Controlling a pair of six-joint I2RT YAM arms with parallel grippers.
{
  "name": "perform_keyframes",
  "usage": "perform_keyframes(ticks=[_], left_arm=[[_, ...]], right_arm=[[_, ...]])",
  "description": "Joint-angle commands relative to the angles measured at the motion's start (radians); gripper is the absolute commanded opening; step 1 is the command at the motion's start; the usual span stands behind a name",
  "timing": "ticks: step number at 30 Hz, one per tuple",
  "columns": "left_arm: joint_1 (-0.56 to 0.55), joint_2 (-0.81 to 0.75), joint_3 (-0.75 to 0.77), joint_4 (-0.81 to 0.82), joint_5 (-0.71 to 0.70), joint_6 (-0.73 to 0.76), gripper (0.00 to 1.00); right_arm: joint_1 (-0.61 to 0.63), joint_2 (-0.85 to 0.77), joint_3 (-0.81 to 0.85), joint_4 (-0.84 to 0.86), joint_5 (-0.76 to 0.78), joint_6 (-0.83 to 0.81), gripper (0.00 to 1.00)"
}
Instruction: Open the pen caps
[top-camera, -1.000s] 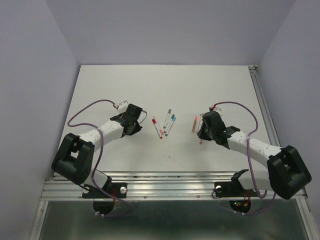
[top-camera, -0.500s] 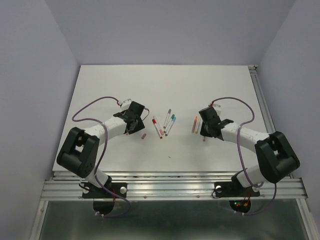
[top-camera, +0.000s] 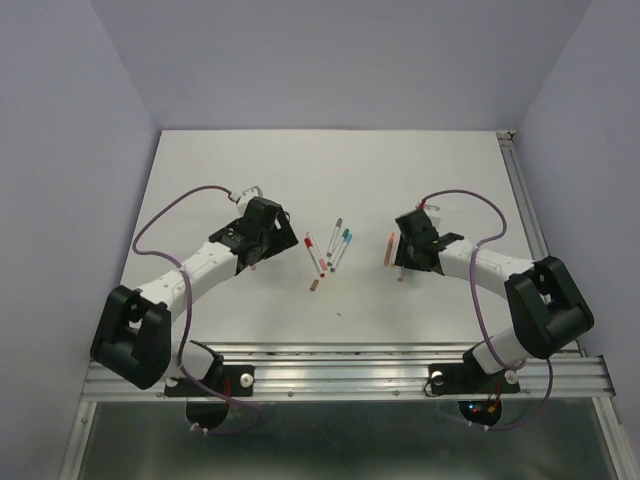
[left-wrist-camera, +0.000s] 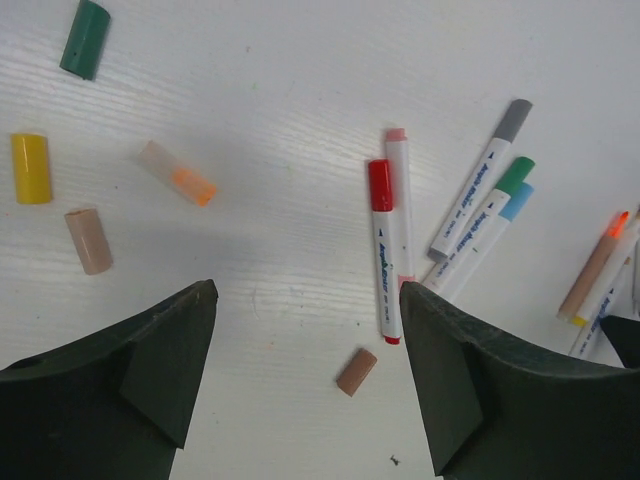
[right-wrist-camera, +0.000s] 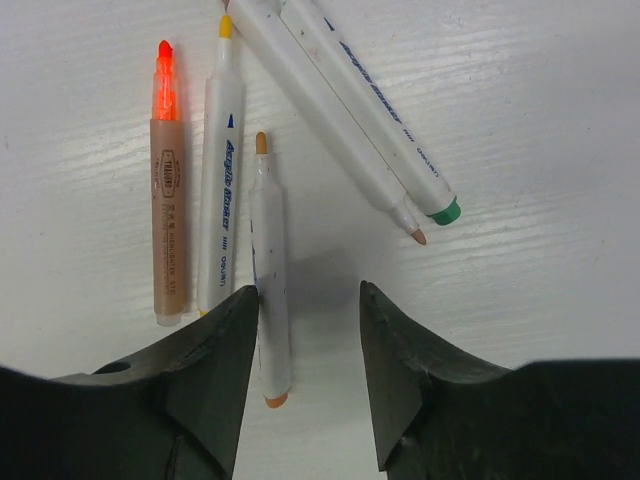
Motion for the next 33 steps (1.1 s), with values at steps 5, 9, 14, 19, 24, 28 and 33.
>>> perform_keyframes(ticks=[5, 9, 14, 19, 24, 28, 33], left_arm=[[0.001, -0.117, -0.048, 0.05, 0.071, 0.026, 0.87], [-0.004, -0.103, -0.056, 0.069, 0.096, 0.009, 0.89], [-0.038, -0.033, -0.036, 0.094, 0.125, -0.006, 0.9], [-0.05, 0.095, 0.03, 0.073, 0.093, -0.029, 0.9], [-0.071, 0.222, 0.121, 0.014, 0.051, -0.043, 0.88], [-0.099, 0.297, 0.211, -0.035, -0.008, -0.066, 0.86], [-0.118, 0.417, 0.332, -0.19, -0.126, -0.104, 0.81]], right_arm=[[-0.009, -0.095, 0.054, -0.022, -0.016, -0.015, 0.82], [-0.009, -0.198, -0.003, 0.01, -0.092, -0.027, 1.0], [-0.007, -0.357, -0.098, 0.039, -0.15, -0.018, 1.0], [-0.007, -0.514, -0.176, 0.027, -0.149, -0.004, 1.0], [-0.007, -0.586, -0.228, 0.019, -0.135, 0.002, 1.0], [-0.007, -0.603, -0.242, 0.025, -0.135, 0.009, 1.0], [-0.007, -0.597, -0.248, 0.022, -0.119, 0.014, 1.0]])
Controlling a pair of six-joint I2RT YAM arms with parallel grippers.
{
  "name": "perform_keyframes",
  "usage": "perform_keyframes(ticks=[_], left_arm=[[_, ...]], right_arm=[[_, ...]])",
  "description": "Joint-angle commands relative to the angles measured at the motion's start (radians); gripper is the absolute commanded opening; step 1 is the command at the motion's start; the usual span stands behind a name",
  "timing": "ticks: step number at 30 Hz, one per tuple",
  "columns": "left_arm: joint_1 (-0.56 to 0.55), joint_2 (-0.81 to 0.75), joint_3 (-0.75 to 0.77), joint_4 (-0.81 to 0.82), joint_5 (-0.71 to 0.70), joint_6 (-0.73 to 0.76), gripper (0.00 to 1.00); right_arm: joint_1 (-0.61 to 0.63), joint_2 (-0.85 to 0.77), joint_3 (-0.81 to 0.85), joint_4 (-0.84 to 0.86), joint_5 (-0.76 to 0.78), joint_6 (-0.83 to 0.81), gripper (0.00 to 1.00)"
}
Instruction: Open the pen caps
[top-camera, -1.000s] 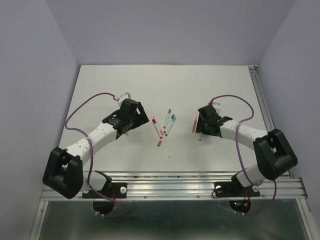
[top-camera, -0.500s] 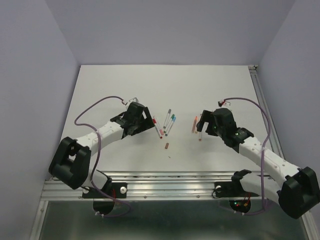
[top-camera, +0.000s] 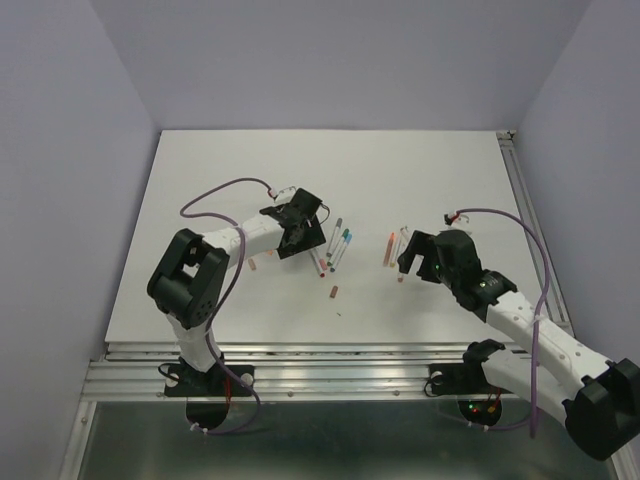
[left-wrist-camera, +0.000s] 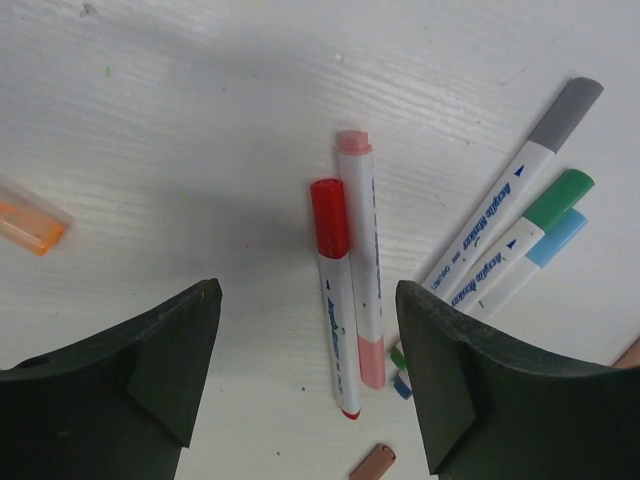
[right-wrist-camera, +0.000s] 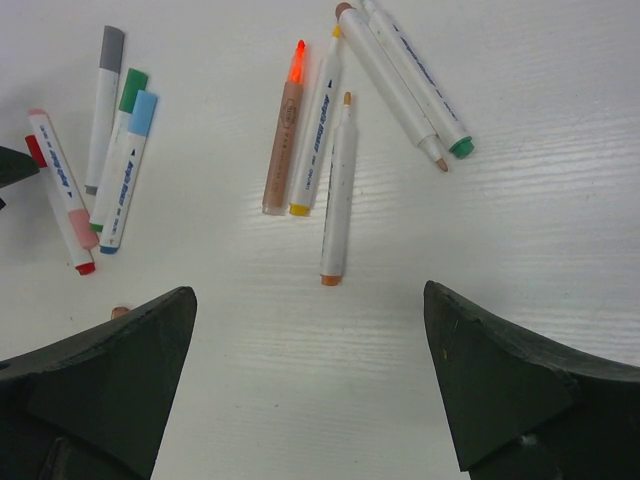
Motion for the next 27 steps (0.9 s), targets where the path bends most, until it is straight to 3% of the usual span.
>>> perform_keyframes(ticks=[1, 19, 27], left_arm=[[-0.019, 0.061, 0.112, -0.147, -0.138, -0.042, 0.81], [-0.037, 0.127, 0.164, -0.181, -0.168, -0.049, 0.76], [-0.037, 0.199, 0.216, -0.206, -0.18, -0.041, 0.66]], right_arm=[[-0.003, -0.005, -0.023, 0.016, 0.019, 0.01, 1.0], [-0.003, -0.008, -0.03, 0.021, 0.009, 0.012, 1.0], [-0.003, -0.005, -0.032, 0.019, 0.013, 0.012, 1.0]])
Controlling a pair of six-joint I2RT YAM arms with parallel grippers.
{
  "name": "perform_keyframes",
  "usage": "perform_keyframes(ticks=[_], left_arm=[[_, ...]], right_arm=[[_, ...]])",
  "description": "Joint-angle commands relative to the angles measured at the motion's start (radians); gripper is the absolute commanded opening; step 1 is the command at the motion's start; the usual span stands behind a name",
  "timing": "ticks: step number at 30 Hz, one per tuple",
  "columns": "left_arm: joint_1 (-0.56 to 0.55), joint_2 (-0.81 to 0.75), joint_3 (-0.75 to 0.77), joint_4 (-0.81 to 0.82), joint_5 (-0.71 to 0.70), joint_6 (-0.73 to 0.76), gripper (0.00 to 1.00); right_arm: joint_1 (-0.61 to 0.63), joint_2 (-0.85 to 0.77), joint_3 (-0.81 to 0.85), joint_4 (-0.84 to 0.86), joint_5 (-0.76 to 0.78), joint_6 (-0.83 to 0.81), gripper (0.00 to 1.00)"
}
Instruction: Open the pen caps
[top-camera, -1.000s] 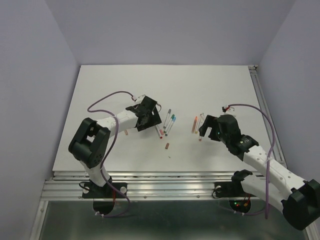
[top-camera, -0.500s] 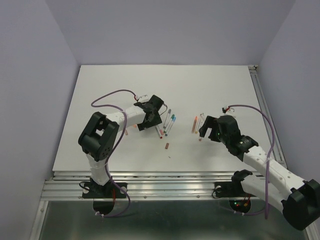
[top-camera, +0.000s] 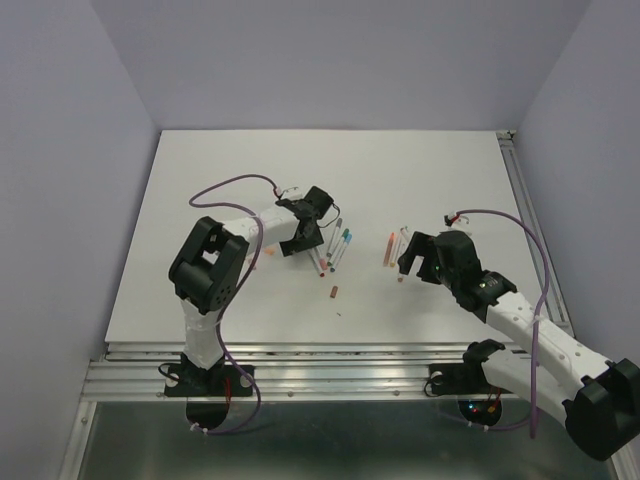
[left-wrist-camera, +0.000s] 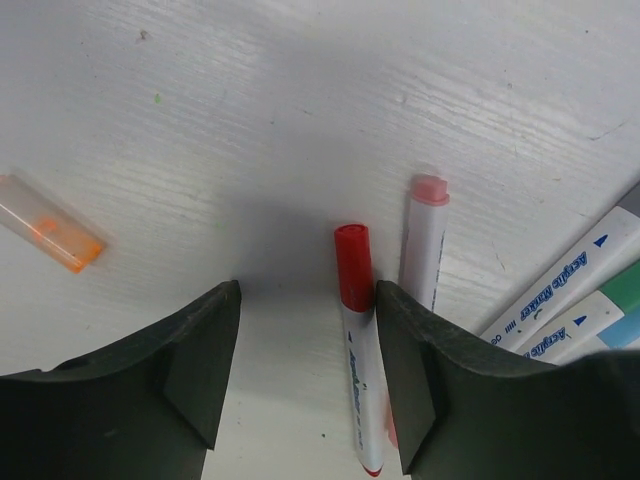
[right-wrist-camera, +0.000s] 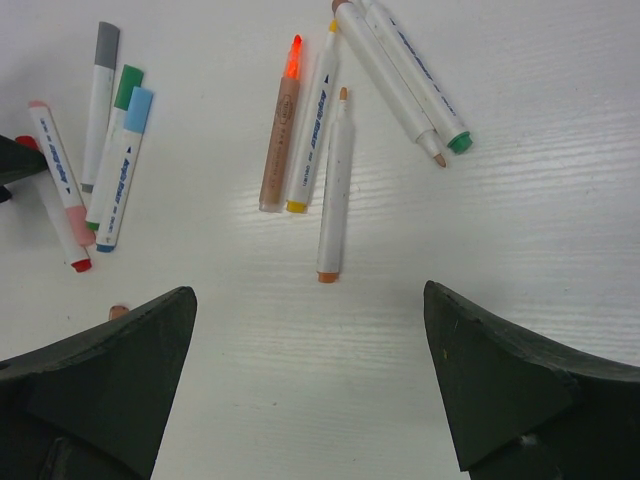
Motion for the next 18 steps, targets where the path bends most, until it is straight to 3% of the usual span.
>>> perform_keyframes(ticks=[1, 10, 11, 16, 18], left_arm=[[-0.003, 0.031, 0.043, -0.032, -0.034, 0.003, 0.63], [-0.003, 0.062, 0.011, 0.005, -0.02, -0.004, 0.51], [-0.001, 0.064, 0.006, 0.009, -0.015, -0.007, 0.46], [-0.001, 0.071, -0.017, 0.051, 0.015, -0.02, 0.38], [-0.003, 0.073, -0.023, 0.06, 0.026, -0.022, 0.27]], right_arm=[[-0.005, -0.005, -0.021, 0.022, 0.013, 0.006, 1.0], [-0.003, -0.007, -0.024, 0.02, 0.014, 0.006, 1.0], [-0.003, -0.007, -0.023, 0.02, 0.016, 0.006, 1.0], [-0.003, -0.01, -0.024, 0.02, 0.014, 0.008, 1.0], [-0.003, -0.01, -0.024, 0.02, 0.016, 0.008, 1.0]])
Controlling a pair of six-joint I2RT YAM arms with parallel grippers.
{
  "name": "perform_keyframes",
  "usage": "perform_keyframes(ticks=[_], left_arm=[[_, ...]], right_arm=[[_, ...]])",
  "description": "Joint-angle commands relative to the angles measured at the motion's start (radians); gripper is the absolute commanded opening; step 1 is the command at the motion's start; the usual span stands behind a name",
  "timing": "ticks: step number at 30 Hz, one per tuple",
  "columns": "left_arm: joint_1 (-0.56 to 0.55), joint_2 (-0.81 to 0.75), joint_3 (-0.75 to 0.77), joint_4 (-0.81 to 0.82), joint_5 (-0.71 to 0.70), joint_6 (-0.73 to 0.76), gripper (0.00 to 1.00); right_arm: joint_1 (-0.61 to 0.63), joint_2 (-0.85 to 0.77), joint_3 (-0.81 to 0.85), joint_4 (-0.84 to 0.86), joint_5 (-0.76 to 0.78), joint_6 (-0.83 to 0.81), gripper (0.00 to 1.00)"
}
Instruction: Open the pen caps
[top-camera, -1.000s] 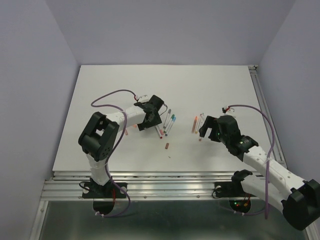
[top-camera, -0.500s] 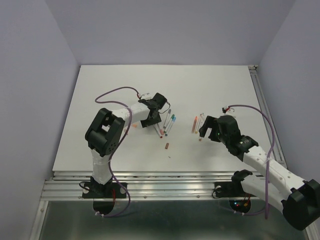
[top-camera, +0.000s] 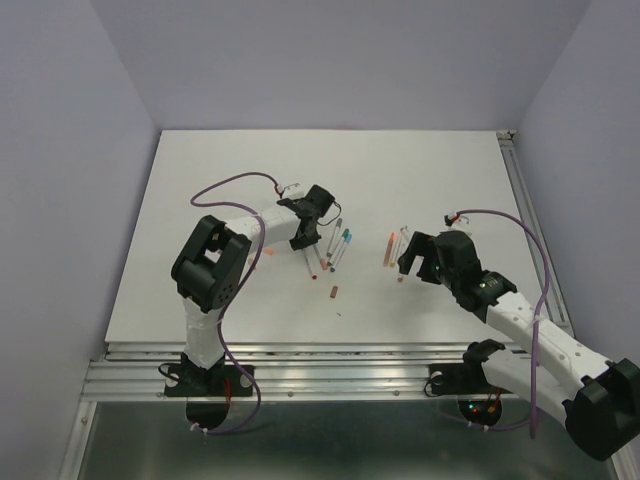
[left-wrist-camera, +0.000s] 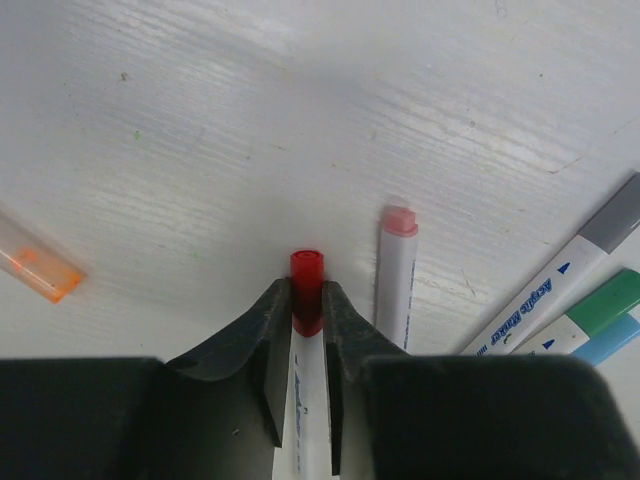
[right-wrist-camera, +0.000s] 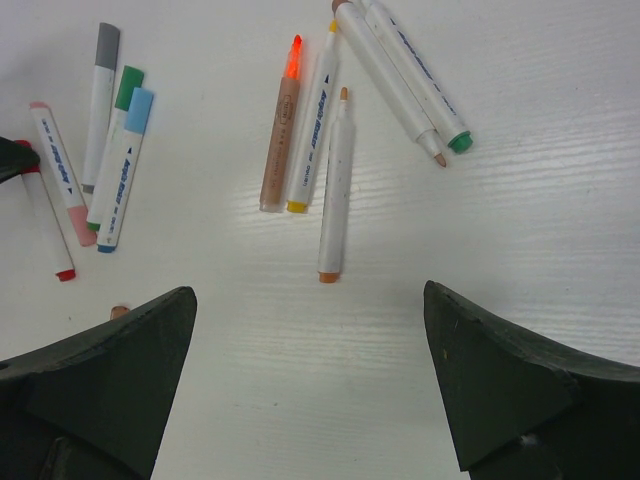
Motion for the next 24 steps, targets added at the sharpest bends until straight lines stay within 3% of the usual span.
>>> perform_keyframes(ticks=[1, 7, 8, 16, 24], left_arm=[[-0.003, 0.045, -0.046, 0.028, 0.051, -0.026, 0.23], [-0.003, 0.022, -0.118, 0.062, 0.051, -0.045, 0.09], [-0.004, 0.016, -0.141, 0.065, 0.051, -0.055, 0.0], [-0.009, -0.196, -0.287, 0.143, 0.016, -0.071, 0.0], [-0.099, -0.446, -0.416, 0.233, -0.033, -0.086, 0.0]], right_arm=[[-0.005, -0.011, -0.025, 0.021, 0.015, 0.005, 1.0], [-0.003, -0.013, -0.025, 0.019, 0.018, 0.0, 1.0], [-0.003, -0.016, -0.025, 0.019, 0.018, 0.0, 1.0], [-0.003, -0.069, -0.059, 0.088, -0.13, -0.048, 1.0], [-0.002, -0.115, -0.126, 0.241, -0.472, 0.086, 1.0]])
